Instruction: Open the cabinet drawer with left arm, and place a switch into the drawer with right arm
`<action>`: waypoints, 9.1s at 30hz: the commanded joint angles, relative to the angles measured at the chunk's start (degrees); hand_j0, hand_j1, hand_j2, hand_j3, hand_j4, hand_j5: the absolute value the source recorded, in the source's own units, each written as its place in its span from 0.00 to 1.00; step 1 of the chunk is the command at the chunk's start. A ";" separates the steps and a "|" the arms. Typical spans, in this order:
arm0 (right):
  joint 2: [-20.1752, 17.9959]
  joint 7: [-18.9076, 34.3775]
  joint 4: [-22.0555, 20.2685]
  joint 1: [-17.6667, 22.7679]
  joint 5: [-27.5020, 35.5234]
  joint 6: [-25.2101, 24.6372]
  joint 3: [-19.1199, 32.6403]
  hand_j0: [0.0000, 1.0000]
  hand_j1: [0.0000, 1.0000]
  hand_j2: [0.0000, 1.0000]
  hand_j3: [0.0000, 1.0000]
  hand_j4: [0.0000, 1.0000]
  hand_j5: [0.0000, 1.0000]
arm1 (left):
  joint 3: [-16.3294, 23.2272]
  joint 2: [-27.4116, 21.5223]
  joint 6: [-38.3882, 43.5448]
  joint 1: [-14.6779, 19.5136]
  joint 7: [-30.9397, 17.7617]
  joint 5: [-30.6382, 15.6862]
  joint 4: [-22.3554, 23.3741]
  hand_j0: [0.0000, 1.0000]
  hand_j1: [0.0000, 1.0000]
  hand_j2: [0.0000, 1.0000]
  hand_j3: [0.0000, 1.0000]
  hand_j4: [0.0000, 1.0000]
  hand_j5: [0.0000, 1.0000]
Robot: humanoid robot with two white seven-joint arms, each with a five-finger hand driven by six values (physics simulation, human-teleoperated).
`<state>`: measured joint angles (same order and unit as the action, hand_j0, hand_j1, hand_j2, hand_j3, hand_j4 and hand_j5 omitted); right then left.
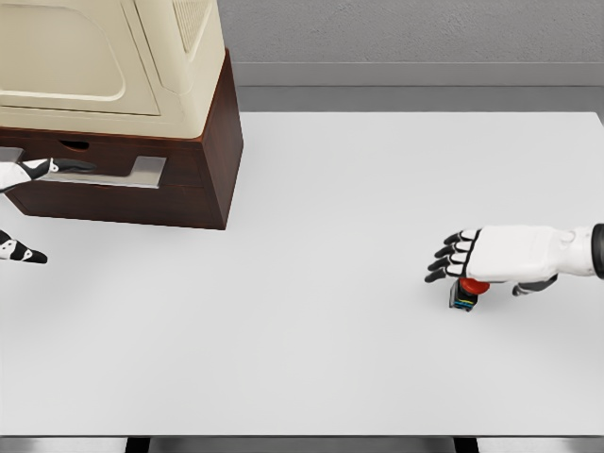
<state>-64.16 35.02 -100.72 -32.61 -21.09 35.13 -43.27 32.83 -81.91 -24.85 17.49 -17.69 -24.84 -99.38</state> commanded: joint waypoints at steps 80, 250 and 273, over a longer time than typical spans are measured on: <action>0.88 -0.02 -0.01 0.44 -1.50 -0.13 -0.41 0.93 0.93 0.93 0.93 0.93 0.93 | 0.48 3.34 0.86 2.02 -9.47 -2.67 0.50 0.78 0.78 0.78 0.78 0.78 0.78; 61.43 -0.02 27.59 -32.43 -6.33 -0.13 -0.50 0.42 0.42 0.42 0.42 0.42 0.42 | 4.96 -5.89 -10.15 6.32 -17.31 -27.72 16.59 0.91 0.91 0.91 0.91 0.91 0.91; 64.16 -0.02 36.20 -35.95 -9.32 -0.13 -3.57 0.44 0.44 0.44 0.44 0.44 0.44 | 5.22 -5.98 -10.15 6.32 -17.31 -27.63 16.76 0.92 0.92 0.92 0.92 0.92 0.92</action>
<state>0.10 34.86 -65.18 -68.55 -28.60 34.91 -46.34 38.18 -87.78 -35.12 23.82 -35.02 -51.99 -82.66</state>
